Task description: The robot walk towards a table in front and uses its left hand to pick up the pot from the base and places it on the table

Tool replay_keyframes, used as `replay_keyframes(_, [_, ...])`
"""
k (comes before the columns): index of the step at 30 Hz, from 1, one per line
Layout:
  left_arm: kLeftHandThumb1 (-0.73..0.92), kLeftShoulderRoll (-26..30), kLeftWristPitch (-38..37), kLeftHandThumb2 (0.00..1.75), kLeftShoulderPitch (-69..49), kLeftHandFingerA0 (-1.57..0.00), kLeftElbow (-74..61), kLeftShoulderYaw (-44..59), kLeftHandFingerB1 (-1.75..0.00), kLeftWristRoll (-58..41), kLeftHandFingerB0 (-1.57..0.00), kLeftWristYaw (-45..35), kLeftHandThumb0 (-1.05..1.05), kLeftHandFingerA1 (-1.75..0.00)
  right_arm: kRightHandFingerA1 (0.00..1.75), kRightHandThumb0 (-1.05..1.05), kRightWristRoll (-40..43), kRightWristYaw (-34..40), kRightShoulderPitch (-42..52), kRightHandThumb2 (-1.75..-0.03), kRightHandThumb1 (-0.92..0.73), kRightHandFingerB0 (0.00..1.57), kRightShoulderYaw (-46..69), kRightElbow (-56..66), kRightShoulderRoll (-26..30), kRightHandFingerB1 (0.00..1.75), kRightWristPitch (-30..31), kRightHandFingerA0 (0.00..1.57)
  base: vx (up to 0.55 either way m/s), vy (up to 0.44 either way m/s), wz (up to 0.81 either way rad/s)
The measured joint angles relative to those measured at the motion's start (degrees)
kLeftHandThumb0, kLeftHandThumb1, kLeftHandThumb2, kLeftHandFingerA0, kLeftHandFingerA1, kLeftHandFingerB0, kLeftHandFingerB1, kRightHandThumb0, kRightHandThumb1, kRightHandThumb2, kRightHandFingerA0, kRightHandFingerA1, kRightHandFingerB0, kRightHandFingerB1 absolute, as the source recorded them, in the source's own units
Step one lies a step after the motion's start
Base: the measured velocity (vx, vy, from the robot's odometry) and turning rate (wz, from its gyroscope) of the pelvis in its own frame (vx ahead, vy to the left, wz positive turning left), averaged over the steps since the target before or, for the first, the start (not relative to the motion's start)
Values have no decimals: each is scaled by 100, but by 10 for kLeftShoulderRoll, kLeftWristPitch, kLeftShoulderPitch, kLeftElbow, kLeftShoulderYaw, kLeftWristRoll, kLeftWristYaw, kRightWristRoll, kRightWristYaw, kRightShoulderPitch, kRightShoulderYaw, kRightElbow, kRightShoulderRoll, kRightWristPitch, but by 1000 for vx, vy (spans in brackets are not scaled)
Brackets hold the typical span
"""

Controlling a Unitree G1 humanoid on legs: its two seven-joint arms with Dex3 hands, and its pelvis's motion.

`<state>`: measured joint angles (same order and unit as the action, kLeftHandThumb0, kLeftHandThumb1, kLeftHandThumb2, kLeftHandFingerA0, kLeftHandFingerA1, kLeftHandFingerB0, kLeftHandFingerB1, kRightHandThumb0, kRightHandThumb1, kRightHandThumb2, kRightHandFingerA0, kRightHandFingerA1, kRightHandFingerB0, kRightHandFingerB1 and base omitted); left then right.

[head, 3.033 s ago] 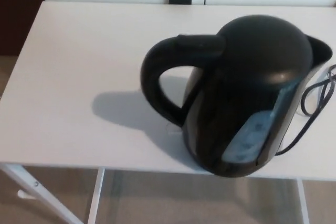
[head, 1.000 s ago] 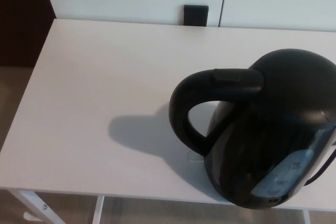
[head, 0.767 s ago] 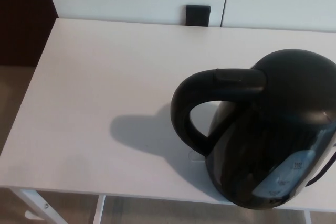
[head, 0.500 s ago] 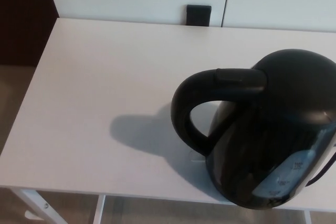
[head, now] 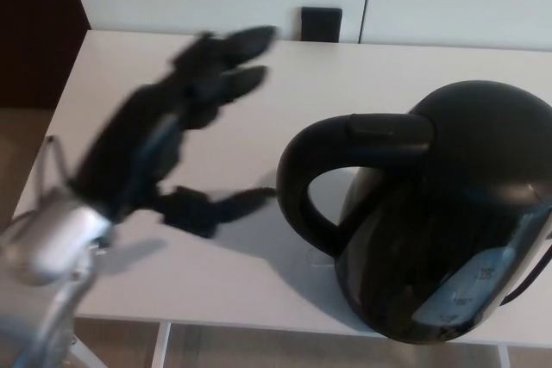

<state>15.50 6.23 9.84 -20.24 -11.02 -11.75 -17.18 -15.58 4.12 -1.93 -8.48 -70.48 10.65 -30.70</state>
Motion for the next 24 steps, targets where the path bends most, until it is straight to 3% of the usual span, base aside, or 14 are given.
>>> replay_keyframes(1, [43,-3,7,54,5,-20,0,-10,-27,6,-15,2,-42,-33,59,-56,0,0,-1,-80,-46,52,0,0,0,51,0,75,0,0,0])
replay_keyframes(2, [27,-7,16,83,11,-1,0,-22,-47,14,0,6,-26,-49,60,-56,-1,0,-1,-81,-46,53,-1,0,-1,52,1,75,0,0,0])
replay_keyframes(24, [25,-68,183,82,54,-3,-31,-107,-47,135,0,61,-25,-49,59,-56,-12,18,-24,-81,-46,53,-17,4,-7,52,12,75,0,0,0])
